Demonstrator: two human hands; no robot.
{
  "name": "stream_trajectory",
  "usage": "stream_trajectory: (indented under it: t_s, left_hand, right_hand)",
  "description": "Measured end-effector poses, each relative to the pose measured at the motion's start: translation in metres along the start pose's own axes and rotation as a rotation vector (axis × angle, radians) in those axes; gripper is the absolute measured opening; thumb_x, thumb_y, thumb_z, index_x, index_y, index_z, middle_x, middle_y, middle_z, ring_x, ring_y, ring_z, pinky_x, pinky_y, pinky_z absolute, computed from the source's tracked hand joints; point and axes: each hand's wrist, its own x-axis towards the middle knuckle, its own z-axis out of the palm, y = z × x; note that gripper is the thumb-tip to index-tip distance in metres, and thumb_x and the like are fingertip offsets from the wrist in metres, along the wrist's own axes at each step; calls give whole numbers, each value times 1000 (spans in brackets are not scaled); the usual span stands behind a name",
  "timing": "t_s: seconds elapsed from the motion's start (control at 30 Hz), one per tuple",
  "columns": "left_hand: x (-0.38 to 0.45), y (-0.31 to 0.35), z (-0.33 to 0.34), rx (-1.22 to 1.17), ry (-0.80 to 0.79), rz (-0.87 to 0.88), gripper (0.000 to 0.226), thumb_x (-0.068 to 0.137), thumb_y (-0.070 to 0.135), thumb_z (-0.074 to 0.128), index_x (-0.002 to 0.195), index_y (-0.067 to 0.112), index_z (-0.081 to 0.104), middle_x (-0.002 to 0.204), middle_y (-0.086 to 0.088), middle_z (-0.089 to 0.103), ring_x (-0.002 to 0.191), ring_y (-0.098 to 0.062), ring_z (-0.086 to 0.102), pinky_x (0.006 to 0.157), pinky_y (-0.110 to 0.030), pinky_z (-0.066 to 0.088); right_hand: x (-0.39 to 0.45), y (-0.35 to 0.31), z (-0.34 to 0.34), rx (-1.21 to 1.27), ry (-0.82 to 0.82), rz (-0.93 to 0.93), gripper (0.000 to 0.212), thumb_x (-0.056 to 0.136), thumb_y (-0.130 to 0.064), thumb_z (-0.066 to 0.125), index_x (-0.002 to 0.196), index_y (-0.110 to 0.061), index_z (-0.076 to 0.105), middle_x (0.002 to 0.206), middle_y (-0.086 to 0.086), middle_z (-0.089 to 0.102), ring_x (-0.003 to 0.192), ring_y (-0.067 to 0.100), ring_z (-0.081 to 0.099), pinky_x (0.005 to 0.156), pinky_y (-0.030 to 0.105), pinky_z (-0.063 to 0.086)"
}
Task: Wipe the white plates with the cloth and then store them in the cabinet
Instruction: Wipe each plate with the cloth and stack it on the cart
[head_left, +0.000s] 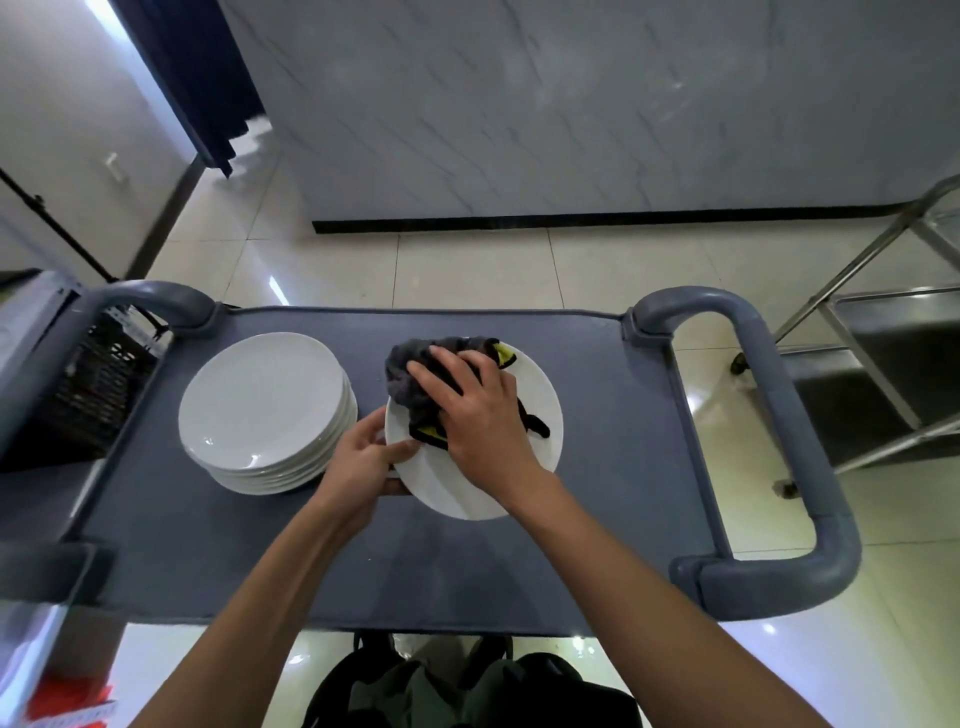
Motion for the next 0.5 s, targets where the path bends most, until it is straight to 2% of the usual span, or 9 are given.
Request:
stream_trajectory:
  t_s: [0.13, 0.27, 0.5]
  left_hand:
    - [0, 4, -9, 1, 3, 23, 45, 90, -3, 61, 116, 31, 73, 107, -8, 76, 90, -29, 74, 62, -40, 59]
    - [-1, 6, -13, -11, 52, 44, 42, 76, 7, 70, 110, 32, 76, 104, -6, 76, 86, -27, 74, 62, -41, 59]
    - [6, 5, -15, -45, 170, 61, 42, 85, -4, 65, 102, 32, 78, 99, -4, 78, 84, -24, 75, 62, -40, 59]
  right_hand:
    - [9, 6, -6, -54, 38, 74, 61, 88, -9, 55, 146, -27, 47, 153, 3, 42, 135, 32, 39, 98, 49, 38]
    - [13, 29, -16, -108, 36, 221, 60, 91, -9, 55, 147, -28, 46, 153, 2, 42, 134, 32, 39, 95, 49, 39]
    - [-15, 46, -11, -97, -32, 337, 65, 86, -4, 61, 146, -25, 47, 151, 7, 42, 129, 35, 39, 97, 55, 40]
